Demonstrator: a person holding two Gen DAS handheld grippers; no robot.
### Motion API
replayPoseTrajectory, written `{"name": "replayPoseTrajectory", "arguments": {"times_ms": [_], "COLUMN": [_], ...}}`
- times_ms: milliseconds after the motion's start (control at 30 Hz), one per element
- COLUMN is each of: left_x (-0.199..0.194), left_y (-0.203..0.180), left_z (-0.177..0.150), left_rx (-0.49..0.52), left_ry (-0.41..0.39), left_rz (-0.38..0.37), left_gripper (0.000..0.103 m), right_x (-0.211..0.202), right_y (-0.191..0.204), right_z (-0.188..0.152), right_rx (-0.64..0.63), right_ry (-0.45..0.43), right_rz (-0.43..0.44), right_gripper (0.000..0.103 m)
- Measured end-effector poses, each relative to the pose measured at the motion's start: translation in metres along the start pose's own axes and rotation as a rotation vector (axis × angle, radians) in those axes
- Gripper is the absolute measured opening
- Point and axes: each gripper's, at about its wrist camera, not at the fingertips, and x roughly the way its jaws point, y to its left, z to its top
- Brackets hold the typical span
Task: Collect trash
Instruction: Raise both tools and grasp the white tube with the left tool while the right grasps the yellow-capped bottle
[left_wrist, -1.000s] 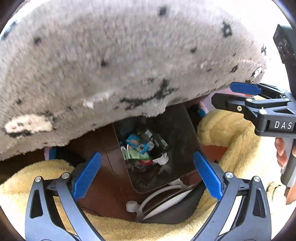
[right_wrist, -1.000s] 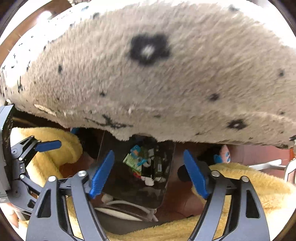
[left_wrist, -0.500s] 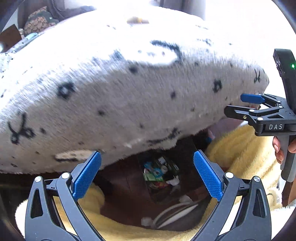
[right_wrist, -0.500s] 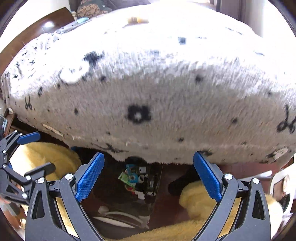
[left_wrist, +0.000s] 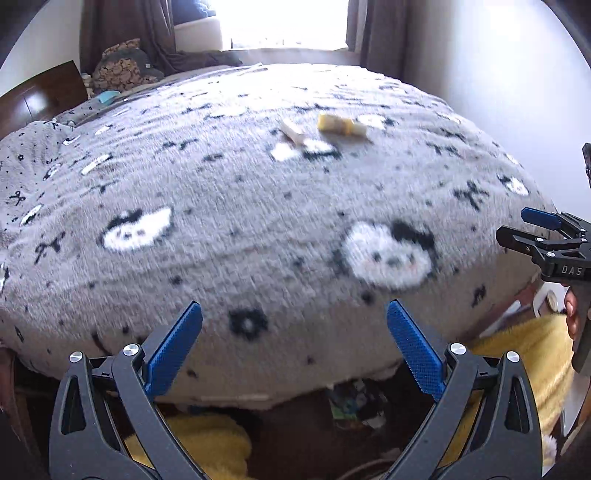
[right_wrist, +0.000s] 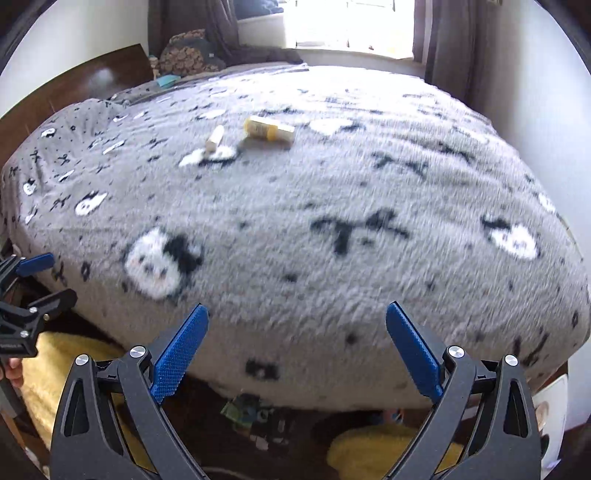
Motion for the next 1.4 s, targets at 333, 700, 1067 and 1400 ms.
{"name": "replayPoseTrajectory", "arguments": {"times_ms": [333,700,1067,1400], "left_x": [0.064,0.175,0.210,0.193], "left_y": [0.011,0.006,0.015,0.051], "left_z": [0.092,0.181,0.201,0.202], "left_rx": [-0.016,-0.050,-0.043,-0.057], "left_ry": [-0.023,0.055,0.105,0.072], "left_rz": [0.001,0.031,0.026,0.056], "left_gripper": [0.095,0.070,0.019,0.018], "right_x": [0.052,0.110,0.161,0.204], "right_y": [-0.014,-0.025,0.009,0.050], "right_z": [0.075,0.124,0.154,0.185], "right_rx": [0.041,0.002,-0.087,-0.178], "right_ry": [-0.065,-0.016,0.025,0.030], "right_rz": [-0.024,-0.049,0.012,0.014], "right_gripper": [0.097,0.084,0.081,0.080]}}
